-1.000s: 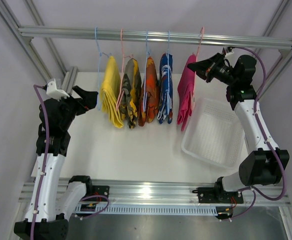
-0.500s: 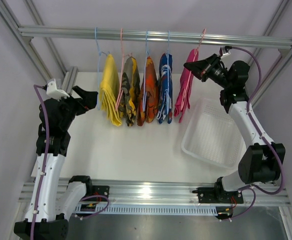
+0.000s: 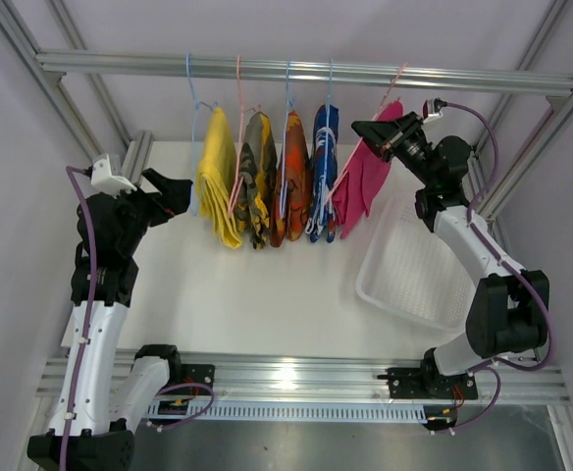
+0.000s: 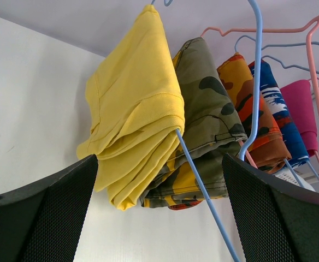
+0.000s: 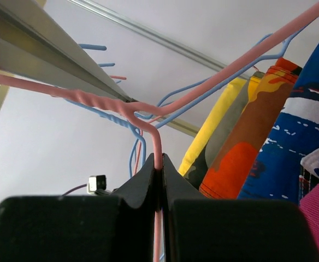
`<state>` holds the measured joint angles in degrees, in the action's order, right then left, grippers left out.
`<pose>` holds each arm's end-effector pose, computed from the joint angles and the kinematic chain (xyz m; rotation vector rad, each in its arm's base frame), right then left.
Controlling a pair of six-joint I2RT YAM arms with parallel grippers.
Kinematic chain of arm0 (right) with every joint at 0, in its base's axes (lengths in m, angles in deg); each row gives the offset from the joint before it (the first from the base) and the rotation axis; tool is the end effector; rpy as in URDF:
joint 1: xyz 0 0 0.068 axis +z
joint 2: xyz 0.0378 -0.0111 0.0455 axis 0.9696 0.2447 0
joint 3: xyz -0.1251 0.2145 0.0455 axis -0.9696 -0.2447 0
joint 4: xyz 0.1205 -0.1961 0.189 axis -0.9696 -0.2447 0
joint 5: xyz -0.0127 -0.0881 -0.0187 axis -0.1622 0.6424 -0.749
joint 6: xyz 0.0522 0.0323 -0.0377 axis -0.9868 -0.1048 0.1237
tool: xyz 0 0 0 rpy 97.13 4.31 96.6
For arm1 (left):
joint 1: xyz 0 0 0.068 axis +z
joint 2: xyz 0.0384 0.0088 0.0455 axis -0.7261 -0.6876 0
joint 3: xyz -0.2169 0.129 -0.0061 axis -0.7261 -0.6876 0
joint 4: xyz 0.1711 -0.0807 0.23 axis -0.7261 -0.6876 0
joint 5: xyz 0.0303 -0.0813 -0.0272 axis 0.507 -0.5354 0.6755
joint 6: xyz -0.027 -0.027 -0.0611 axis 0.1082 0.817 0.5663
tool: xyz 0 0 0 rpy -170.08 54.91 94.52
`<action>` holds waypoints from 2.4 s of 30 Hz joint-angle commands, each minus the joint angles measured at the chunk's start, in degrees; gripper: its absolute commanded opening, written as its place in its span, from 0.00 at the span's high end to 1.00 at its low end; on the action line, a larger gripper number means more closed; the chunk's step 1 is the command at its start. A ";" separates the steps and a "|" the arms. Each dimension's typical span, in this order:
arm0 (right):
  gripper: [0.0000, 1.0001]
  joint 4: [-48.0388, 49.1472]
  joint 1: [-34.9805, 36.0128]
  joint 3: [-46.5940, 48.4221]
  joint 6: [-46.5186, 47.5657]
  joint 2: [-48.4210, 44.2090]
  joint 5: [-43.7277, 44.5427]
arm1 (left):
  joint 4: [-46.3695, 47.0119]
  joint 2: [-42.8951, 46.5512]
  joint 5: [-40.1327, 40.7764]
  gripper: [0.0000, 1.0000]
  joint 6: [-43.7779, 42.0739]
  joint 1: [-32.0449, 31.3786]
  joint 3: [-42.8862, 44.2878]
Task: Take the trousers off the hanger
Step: Pick up the hanger from the clothesline.
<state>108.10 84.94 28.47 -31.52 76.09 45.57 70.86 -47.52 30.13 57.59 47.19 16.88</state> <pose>0.4009 0.0978 0.3614 0.2725 1.4617 1.6043 0.2522 -0.0073 0.3797 -0.3234 1.6926 -0.5186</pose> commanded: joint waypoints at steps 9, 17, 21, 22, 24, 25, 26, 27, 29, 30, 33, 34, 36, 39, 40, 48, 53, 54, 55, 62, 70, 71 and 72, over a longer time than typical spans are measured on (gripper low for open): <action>1.00 -12.07 2.59 8.59 17.28 -10.16 7.03 | 1.41 0.30 -1.56 0.01 -0.27 -0.10 0.40; 1.00 -25.19 1.27 22.40 20.64 -9.47 5.02 | 1.41 0.29 -1.73 0.01 -0.36 -0.10 0.40; 1.00 -30.09 0.04 29.69 20.72 -5.95 3.09 | 1.33 0.38 -1.38 0.01 -0.45 -0.09 0.40; 1.00 -30.98 -0.05 32.14 20.98 -5.07 2.74 | 1.24 0.38 -1.47 0.01 -0.62 -0.10 0.57; 1.00 -31.78 -0.14 33.04 20.81 -4.80 2.56 | 1.06 0.29 -1.03 0.01 -0.71 -0.10 0.83; 1.00 -32.13 -0.31 33.13 20.72 -4.89 2.30 | 0.80 0.47 -0.86 0.01 -0.89 -0.10 0.92; 1.00 -32.31 -0.31 32.96 20.72 -5.24 2.12 | 0.71 0.73 -0.68 0.00 -1.24 -0.01 0.84; 1.00 -32.40 -0.23 32.87 20.64 -5.59 1.86 | 0.71 0.91 -0.33 0.01 -1.33 -0.09 0.92; 1.00 -33.36 -0.14 32.17 20.81 -6.73 0.89 | 0.71 1.70 -0.06 0.01 -1.76 -0.10 0.83; 1.00 -34.15 -0.14 31.82 20.90 -7.35 0.63 | 0.80 1.87 -0.15 0.00 -1.94 -0.10 0.83; 1.00 -35.73 -0.40 31.20 21.25 -9.28 -0.95 | 0.54 2.66 -0.76 0.01 -2.12 -0.01 0.66; 1.00 -36.17 -0.49 31.11 20.99 -9.63 -1.92 | 0.53 2.93 -1.11 0.01 -2.29 -0.09 1.36; 1.00 -36.35 -1.02 30.24 19.68 -10.68 -4.37 | 0.62 3.63 -1.47 0.02 -2.47 -0.01 1.36; 1.00 -36.96 -1.98 27.35 19.49 -13.66 -6.14 | 0.27 4.25 -2.08 0.04 -3.70 -2.64 1.97; 1.00 -37.31 -2.25 26.20 19.93 -14.72 -6.14 | 0.27 4.34 -1.74 0.04 -4.66 -3.25 2.06; 1.00 -35.91 -5.06 11.88 21.25 -22.29 -7.46 | -4.21 4.69 -0.14 0.01 -6.16 -7.39 6.89; 1.00 -37.58 -5.59 7.65 21.51 -26.85 -9.31 | -5.87 7.06 -6.03 0.01 -3.35 -7.39 8.83; 1.00 -39.50 -5.67 7.38 21.51 -27.65 -9.48 | -6.58 7.15 -8.74 0.01 -3.26 -7.39 10.83; 1.00 -39.86 -5.94 7.21 21.43 -28.35 -9.74 | -7.02 7.41 -10.42 0.02 -3.09 -7.39 11.29; 1.00 -42.51 -6.29 10.54 15.91 -30.82 -9.75 | -6.06 17.49 -19.75 0.03 -4.84 -11.34 8.14; 1.00 -42.77 -6.20 19.32 10.79 -27.66 -9.31 | -3.25 24.03 -13.17 0.07 -2.91 -14.94 -3.28; 1.00 -43.29 -6.20 19.77 10.88 -27.57 -9.13 | -3.07 23.15 -12.20 0.07 -2.65 -15.99 -3.99; 1.00 -43.38 -6.29 20.03 10.97 -27.57 -8.96 | -2.98 22.10 -11.06 0.07 -2.65 -17.40 -4.09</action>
<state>56.10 78.75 43.25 -20.16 49.36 37.13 66.80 -22.15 15.74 53.59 32.43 14.80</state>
